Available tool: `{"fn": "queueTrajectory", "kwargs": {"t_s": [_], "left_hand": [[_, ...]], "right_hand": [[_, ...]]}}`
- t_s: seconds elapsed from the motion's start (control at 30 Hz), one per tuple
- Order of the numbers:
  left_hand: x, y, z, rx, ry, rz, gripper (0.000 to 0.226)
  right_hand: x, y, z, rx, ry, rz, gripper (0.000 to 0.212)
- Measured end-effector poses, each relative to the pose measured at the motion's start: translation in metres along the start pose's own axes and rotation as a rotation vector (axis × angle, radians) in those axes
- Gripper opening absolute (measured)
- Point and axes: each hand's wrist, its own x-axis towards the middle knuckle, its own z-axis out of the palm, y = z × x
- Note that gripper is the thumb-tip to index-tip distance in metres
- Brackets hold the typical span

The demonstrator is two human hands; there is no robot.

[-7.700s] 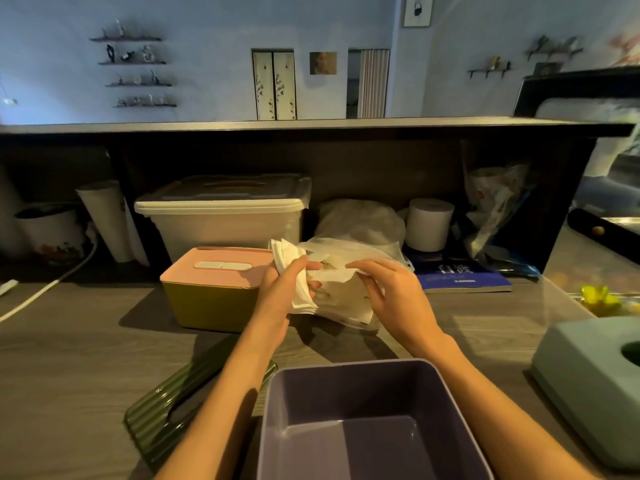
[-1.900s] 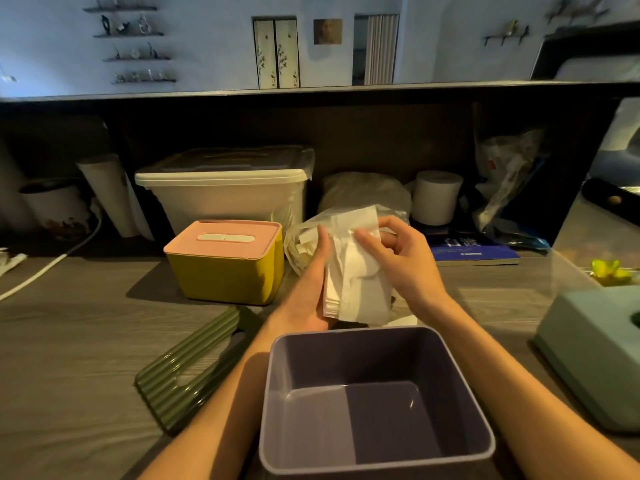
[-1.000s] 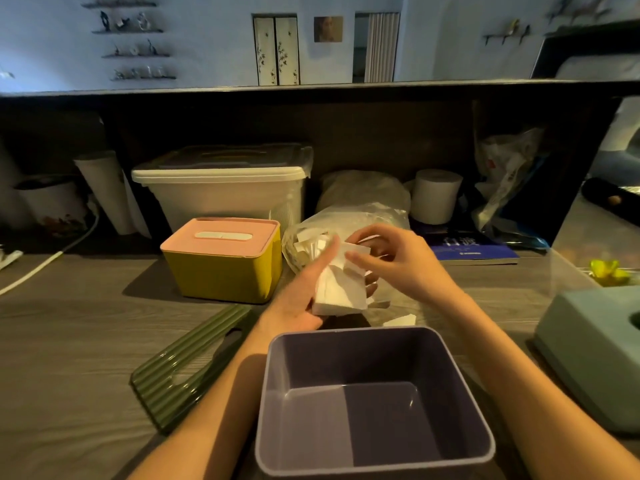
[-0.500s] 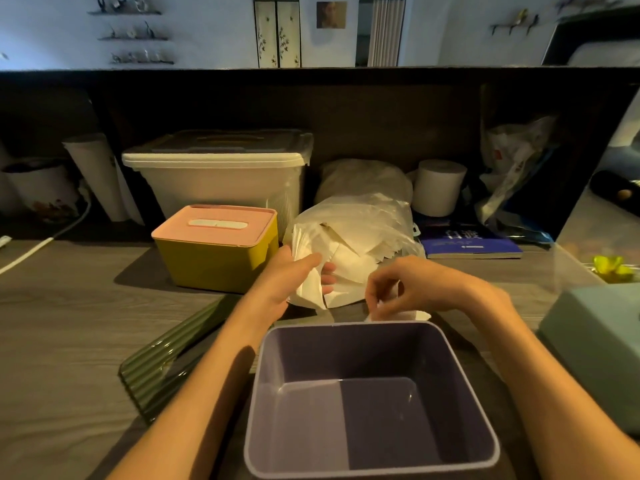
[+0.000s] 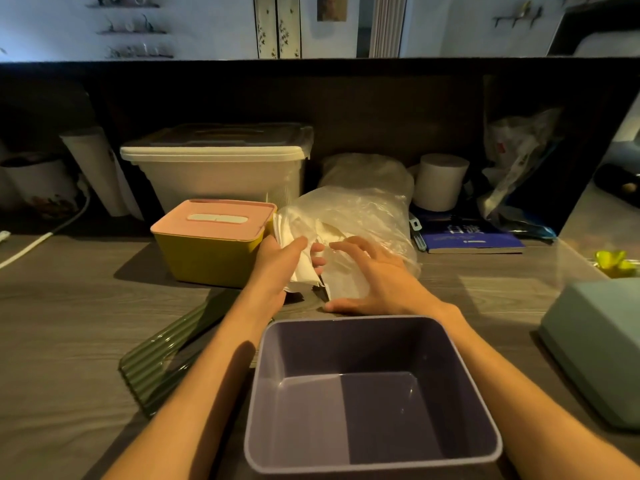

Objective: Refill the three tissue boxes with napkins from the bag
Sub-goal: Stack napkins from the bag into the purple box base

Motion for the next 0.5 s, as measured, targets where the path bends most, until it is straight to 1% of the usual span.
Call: {"fn": "queueTrajectory", "kwargs": {"t_s": [0.03, 0.1, 0.17, 0.23, 0.4, 0.43, 0.5], "left_hand": [[0.0, 0.0, 0.0, 0.001, 0.001, 0.007, 0.03], [0.0, 0.0, 0.0, -0.004, 0.002, 0.017, 0.031], [-0.001, 0.0, 0.001, -0.012, -0.001, 0.017, 0.031], [-0.001, 0.001, 0.0, -0.015, -0.006, 0.015, 0.033], [-0.001, 0.001, 0.0, 0.022, -0.014, 0.037, 0.038], [-0.002, 0.0, 0.0, 0.034, -0.011, 0.04, 0.036], [-0.002, 0.0, 0.0, 0.035, -0.009, 0.036, 0.032]], "right_hand": [[0.001, 0.001, 0.003, -0.005, 0.033, 0.004, 0.088], [0.004, 0.005, 0.006, 0.013, 0.078, -0.008, 0.07], [0.005, 0.012, 0.008, 0.069, 0.107, -0.027, 0.053], [0.006, 0.016, 0.007, 0.144, 0.148, -0.016, 0.041], [0.006, 0.013, 0.001, 0.284, 0.279, -0.024, 0.026], [0.006, 0.014, 0.0, 0.258, 0.292, -0.027, 0.025], [0.005, 0.017, 0.002, 0.172, 0.262, -0.026, 0.027]]}}
